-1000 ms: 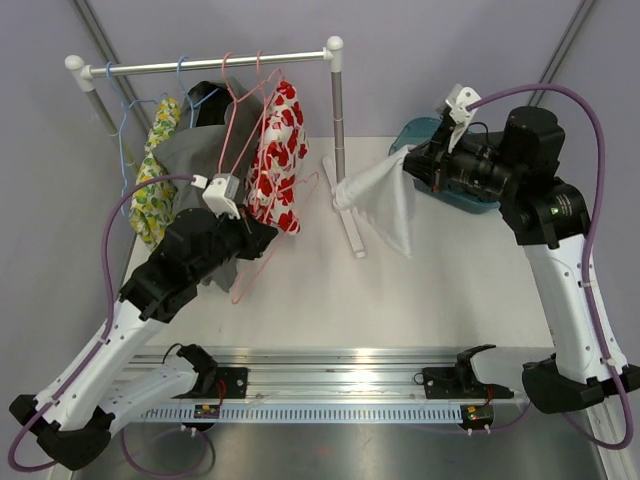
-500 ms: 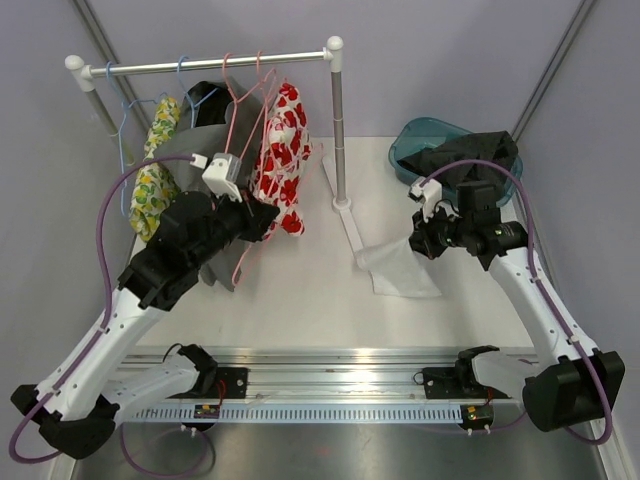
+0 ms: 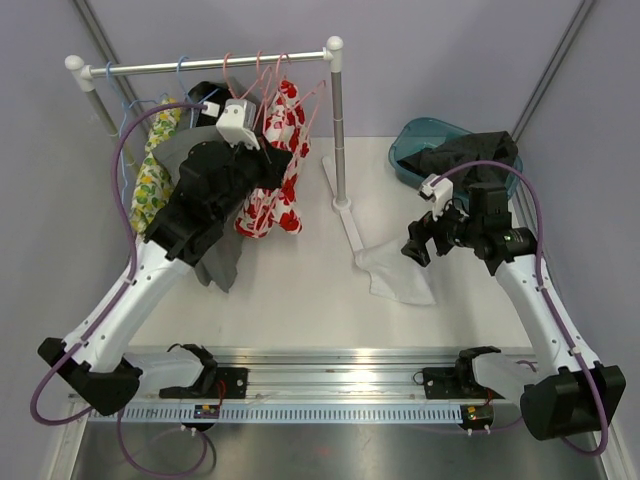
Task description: Remove the skirt from the hanger
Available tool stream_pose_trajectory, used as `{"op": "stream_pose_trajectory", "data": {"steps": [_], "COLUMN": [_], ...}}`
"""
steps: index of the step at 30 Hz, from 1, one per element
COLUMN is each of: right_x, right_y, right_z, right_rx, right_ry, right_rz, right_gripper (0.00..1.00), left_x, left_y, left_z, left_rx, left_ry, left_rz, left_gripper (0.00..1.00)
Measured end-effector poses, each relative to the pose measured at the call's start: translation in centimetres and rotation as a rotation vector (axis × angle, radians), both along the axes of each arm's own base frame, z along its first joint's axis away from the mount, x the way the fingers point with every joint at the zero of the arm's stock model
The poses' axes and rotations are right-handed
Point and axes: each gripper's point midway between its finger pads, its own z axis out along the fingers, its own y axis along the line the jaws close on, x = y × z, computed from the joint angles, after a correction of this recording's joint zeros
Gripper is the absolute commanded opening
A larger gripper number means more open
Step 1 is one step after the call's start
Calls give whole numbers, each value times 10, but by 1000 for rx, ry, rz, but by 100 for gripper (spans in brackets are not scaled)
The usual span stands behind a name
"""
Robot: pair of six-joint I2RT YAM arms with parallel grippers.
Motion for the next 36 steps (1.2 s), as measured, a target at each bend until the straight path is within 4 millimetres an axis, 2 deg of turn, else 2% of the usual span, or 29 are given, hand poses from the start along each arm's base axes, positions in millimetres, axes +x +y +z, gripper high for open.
{"op": "stream_pose_trajectory", "data": {"steps": [3, 11, 17, 19, 21, 22, 24, 25, 28, 33, 36], "right_x": [0, -2, -5, -5, -6, -7, -10, -11, -16, -18, -6], "right_y": [-2, -5, -2, -1, -1, 0, 2, 3, 7, 6, -3], "right_z": [2, 6, 6, 6, 6, 6, 5, 4, -1, -17, -27], "right_rx": [11, 44, 54, 55, 53, 54, 59, 61, 67, 50, 14], "right_ry": [-4, -13, -19, -20, -23, -22, -17, -15, 1, 40, 72], "right_rz": [-2, 12, 46, 53, 58, 66, 89, 102, 152, 173, 95], "right_gripper": [100, 99, 99, 99, 99, 100, 100, 100, 100, 100, 100], "left_x": [23, 78, 96, 99, 101, 101, 101, 101, 97, 75, 50], "left_y": [-3, -12, -14, -13, -12, -11, -12, -12, -13, -8, 2], "left_z": [2, -18, -30, -34, -35, -35, -34, -33, -31, -13, 2], "left_rx": [7, 37, 49, 51, 49, 46, 38, 33, 18, 3, -9], "left_ry": [1, 45, 71, 80, 85, 86, 84, 83, 90, 65, 35], "left_rz": [26, 75, 88, 89, 89, 87, 81, 77, 60, 28, 5], "left_gripper": [0, 0, 0, 3, 11, 22, 31, 48, 77, 99, 99]}}
